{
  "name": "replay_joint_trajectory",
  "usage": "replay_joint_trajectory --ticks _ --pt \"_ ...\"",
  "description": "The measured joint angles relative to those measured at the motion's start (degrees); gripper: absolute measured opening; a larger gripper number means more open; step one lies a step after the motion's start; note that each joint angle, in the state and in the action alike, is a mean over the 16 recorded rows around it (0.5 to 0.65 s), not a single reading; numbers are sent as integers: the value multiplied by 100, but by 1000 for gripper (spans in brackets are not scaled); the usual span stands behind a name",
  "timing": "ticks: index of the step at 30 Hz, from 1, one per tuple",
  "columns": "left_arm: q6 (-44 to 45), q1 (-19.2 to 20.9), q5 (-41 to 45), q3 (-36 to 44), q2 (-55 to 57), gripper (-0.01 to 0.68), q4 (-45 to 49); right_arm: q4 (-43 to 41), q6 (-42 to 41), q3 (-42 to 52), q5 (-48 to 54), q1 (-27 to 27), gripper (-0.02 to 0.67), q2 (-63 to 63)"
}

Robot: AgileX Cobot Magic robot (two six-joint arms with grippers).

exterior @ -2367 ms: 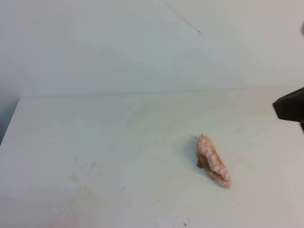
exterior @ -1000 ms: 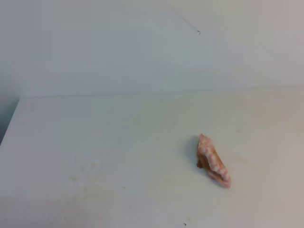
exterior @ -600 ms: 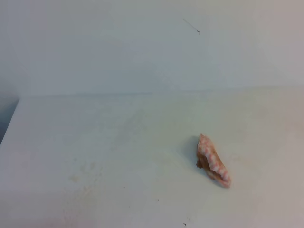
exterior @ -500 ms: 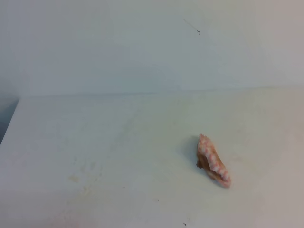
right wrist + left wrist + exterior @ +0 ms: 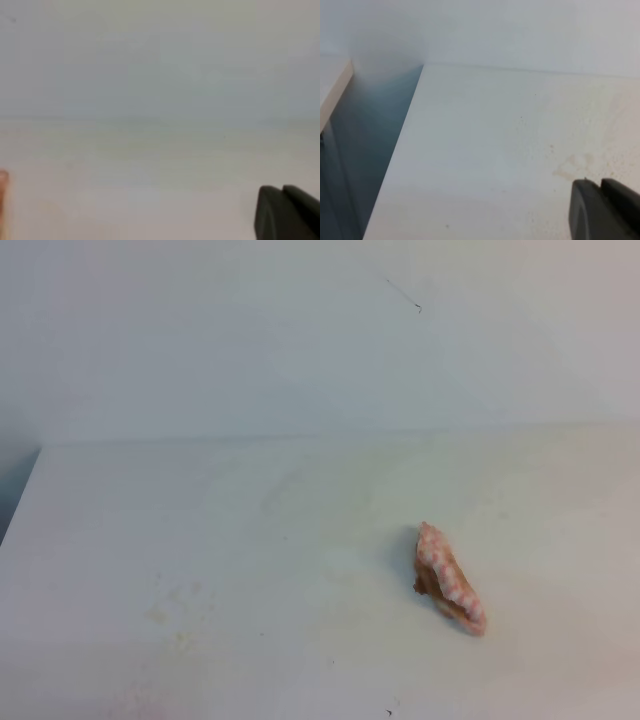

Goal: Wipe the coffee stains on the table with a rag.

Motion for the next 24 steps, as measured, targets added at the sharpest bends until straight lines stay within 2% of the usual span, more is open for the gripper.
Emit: replay_joint_trajectory --ticks 9,24 --pt "0 0 0 0 0 0 0 485 -54 1251 -323 -210 -2 -184" --pt "0 0 -3 0 0 0 0 910 -637 1461 -169 -419 -2 -261"
